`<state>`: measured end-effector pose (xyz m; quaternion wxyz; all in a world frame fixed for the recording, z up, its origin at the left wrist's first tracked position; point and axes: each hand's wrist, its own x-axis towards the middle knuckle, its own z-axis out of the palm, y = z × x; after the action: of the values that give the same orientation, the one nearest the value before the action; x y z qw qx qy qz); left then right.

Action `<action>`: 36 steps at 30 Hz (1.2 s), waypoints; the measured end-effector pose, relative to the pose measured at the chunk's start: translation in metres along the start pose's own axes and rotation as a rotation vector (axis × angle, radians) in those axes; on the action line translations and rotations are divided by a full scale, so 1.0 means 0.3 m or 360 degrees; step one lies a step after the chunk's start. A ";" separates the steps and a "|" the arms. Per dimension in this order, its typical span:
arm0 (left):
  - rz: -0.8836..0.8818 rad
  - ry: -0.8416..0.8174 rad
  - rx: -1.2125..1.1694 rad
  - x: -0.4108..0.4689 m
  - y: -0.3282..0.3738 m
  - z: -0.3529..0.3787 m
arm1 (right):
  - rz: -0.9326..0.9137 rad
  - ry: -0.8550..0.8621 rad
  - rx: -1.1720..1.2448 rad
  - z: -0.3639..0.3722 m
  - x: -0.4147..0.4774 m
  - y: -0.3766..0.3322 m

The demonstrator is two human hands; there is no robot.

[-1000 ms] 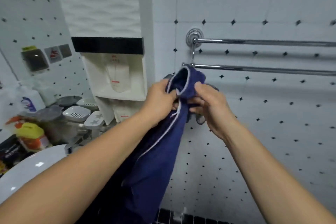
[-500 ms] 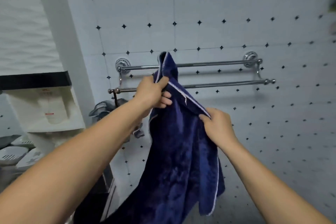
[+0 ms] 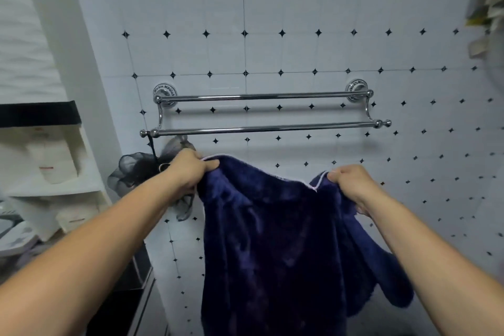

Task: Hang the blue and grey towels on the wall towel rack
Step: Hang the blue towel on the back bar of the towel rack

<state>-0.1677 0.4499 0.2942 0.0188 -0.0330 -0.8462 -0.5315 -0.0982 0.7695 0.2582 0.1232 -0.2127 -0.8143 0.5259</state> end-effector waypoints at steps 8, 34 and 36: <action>0.0352 -0.0333 -0.0707 -0.124 0.094 0.267 | 0.0050 -0.0304 0.1515 0.144 -0.106 -0.235; 0.0355 -0.0560 -0.0792 -0.023 -0.018 0.244 | -0.1139 -0.0095 -0.0832 0.274 -0.191 -0.173; 0.0383 -0.0701 -0.0831 -0.024 -0.021 0.228 | -0.1148 0.0017 -0.0679 0.297 -0.184 -0.182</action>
<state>-0.1609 0.5084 0.2583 -0.1106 -0.2498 -0.6558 -0.7037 -0.0994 0.6521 0.2718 0.2569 0.0626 -0.9266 0.2675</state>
